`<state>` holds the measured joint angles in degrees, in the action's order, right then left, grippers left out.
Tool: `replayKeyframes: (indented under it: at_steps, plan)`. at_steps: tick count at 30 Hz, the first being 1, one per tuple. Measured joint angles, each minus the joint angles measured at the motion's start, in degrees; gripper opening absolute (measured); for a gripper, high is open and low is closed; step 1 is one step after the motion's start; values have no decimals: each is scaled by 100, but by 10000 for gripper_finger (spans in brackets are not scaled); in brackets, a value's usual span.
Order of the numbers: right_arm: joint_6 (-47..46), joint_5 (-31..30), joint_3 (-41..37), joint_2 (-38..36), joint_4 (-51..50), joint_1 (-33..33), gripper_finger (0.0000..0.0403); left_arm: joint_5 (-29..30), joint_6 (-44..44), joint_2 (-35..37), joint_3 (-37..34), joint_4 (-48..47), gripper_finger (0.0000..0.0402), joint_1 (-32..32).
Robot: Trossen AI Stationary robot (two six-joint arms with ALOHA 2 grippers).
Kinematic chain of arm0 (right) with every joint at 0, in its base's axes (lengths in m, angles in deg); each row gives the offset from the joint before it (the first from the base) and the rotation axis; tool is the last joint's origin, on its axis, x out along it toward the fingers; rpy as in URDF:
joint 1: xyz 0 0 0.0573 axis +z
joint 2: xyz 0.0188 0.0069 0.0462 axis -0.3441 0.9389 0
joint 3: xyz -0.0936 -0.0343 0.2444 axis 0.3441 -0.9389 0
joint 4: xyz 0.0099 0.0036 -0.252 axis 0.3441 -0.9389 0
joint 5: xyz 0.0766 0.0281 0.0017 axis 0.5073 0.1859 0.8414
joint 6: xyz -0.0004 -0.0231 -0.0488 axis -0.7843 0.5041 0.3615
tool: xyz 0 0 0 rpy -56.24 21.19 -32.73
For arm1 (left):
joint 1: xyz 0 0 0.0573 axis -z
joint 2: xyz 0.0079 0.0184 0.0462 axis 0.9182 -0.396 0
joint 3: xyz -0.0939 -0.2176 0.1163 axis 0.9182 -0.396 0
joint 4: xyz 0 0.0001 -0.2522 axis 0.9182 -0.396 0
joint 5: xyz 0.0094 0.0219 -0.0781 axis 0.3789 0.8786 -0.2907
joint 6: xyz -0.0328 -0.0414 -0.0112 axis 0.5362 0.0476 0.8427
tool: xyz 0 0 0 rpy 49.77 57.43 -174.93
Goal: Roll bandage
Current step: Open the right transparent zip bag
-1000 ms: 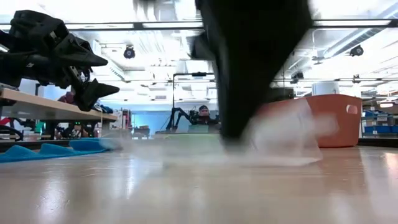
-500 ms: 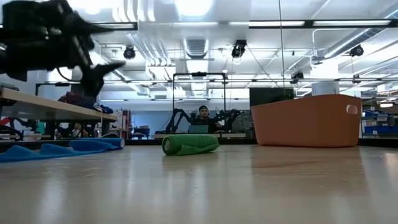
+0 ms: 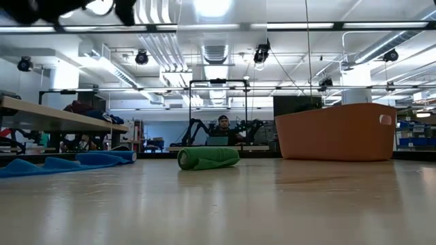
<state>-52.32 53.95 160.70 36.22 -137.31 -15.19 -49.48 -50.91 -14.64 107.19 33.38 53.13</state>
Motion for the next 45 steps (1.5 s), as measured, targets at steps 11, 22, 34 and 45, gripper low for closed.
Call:
replayKeyframes:
  at_steps: [11, 22, 34, 45]
  plan:
    - [1096, 1720, 0, -498, -365, -730, 0, 113, -1534, -1739, 3865, -3685, 320, -2]
    - [1902, 1870, 9, -1112, -581, -873, 0, -581, -1259, -3080, 6211, -3913, 320, -2]
    - [1085, 1808, 7, -1178, 107, -873, 0, -1746, 373, -4039, 7922, -3903, 320, 2]
    - [-169, 1817, 7, -1267, 941, -868, 0, -1375, -2463, -4447, 9238, -7518, 260, -28]
